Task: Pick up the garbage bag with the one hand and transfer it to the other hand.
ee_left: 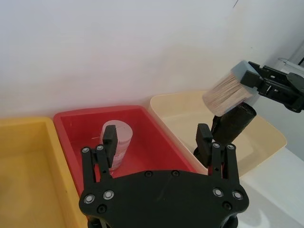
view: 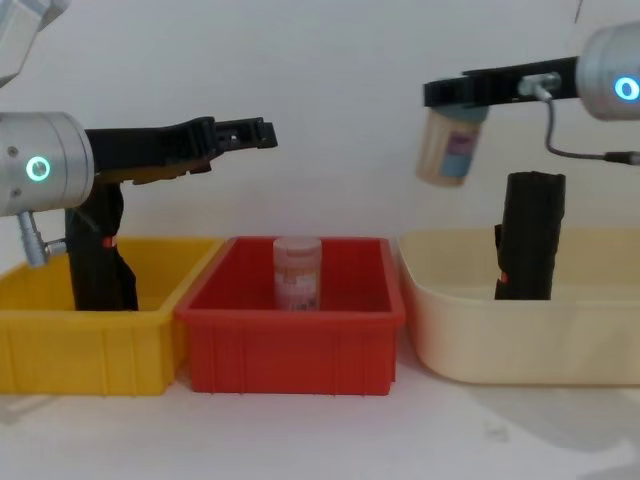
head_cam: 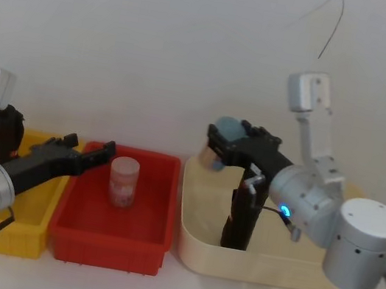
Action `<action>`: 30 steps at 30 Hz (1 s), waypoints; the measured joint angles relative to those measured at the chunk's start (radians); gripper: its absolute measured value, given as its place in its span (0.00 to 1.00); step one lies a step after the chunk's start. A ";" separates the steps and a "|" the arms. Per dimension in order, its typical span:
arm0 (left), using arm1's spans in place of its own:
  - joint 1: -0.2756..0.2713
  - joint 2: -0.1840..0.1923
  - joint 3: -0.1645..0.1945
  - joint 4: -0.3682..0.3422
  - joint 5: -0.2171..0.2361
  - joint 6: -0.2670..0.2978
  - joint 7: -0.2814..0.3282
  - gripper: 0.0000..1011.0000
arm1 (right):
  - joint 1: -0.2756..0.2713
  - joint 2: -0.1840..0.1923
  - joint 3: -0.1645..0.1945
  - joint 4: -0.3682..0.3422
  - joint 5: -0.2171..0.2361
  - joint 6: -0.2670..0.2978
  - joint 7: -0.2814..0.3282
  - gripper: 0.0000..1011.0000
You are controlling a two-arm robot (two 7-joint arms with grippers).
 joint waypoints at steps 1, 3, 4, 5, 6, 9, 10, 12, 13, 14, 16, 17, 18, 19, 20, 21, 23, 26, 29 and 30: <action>0.000 0.000 0.000 0.000 0.000 0.000 0.000 0.99 | -0.003 0.002 0.005 -0.002 0.001 0.000 -0.001 0.66; 0.000 0.000 0.000 0.000 0.000 0.000 0.000 0.99 | -0.011 0.009 0.022 -0.003 0.004 -0.002 -0.002 0.66; 0.000 0.000 0.000 0.000 0.000 0.000 0.000 0.99 | -0.012 0.010 0.026 -0.003 0.005 -0.004 -0.003 0.66; 0.000 0.000 0.000 0.000 0.000 0.000 0.000 0.99 | -0.014 0.012 0.030 -0.002 0.006 -0.006 -0.003 0.66; 0.000 0.000 0.000 0.000 0.000 0.000 0.000 0.99 | -0.016 0.016 0.039 0.003 0.007 -0.009 -0.004 0.66; 0.000 0.000 0.000 0.000 0.000 0.000 0.000 0.99 | -0.016 0.022 0.051 0.018 0.007 -0.017 -0.004 0.66; 0.000 0.000 0.000 0.000 0.000 0.000 0.000 0.99 | -0.016 0.024 0.054 0.023 0.007 -0.020 -0.004 0.66; 0.000 0.000 0.000 0.000 0.000 0.000 0.000 0.99 | -0.015 0.027 0.058 0.031 0.007 -0.024 -0.002 0.66; 0.000 0.000 0.000 0.000 0.000 0.000 0.000 0.99 | -0.013 0.030 0.063 0.041 0.006 -0.029 -0.001 0.66; 0.000 0.000 0.000 0.000 0.000 0.000 0.000 0.99 | -0.012 0.032 0.064 0.045 0.005 -0.032 0.000 0.66; 0.000 0.000 0.000 0.000 0.000 0.000 0.000 0.99 | -0.007 0.036 0.068 0.061 0.001 -0.040 0.003 0.66; 0.000 0.000 0.000 0.000 0.000 0.000 0.000 0.99 | -0.005 0.038 0.069 0.068 -0.001 -0.042 0.004 0.66; 0.000 0.000 0.000 0.000 0.000 0.000 0.000 0.99 | -0.001 0.042 0.071 0.077 -0.005 -0.046 0.006 0.66; 0.000 0.000 0.000 0.000 0.000 0.000 0.000 0.99 | 0.001 0.044 0.072 0.081 -0.007 -0.049 0.007 0.66; 0.000 0.000 0.000 0.000 0.000 0.000 0.000 0.99 | 0.003 0.045 0.073 0.086 -0.009 -0.051 0.007 0.66; 0.000 0.000 0.000 0.000 0.000 0.000 0.000 0.99 | 0.007 0.049 0.074 0.097 -0.014 -0.055 0.008 0.66; 0.000 0.000 0.000 0.000 0.000 0.000 0.000 0.99 | 0.011 0.054 0.075 0.108 -0.020 -0.060 0.009 0.66; 0.000 0.000 0.000 0.000 0.000 0.000 0.000 0.99 | 0.020 0.061 0.077 0.127 -0.032 -0.071 0.010 0.66; 0.000 0.000 0.000 0.000 0.000 0.000 0.000 0.99 | 0.024 0.065 0.077 0.138 -0.039 -0.077 0.013 0.66; 0.000 0.000 0.000 0.000 0.000 0.000 0.000 0.99 | 0.026 0.067 0.078 0.142 -0.043 -0.081 0.015 0.66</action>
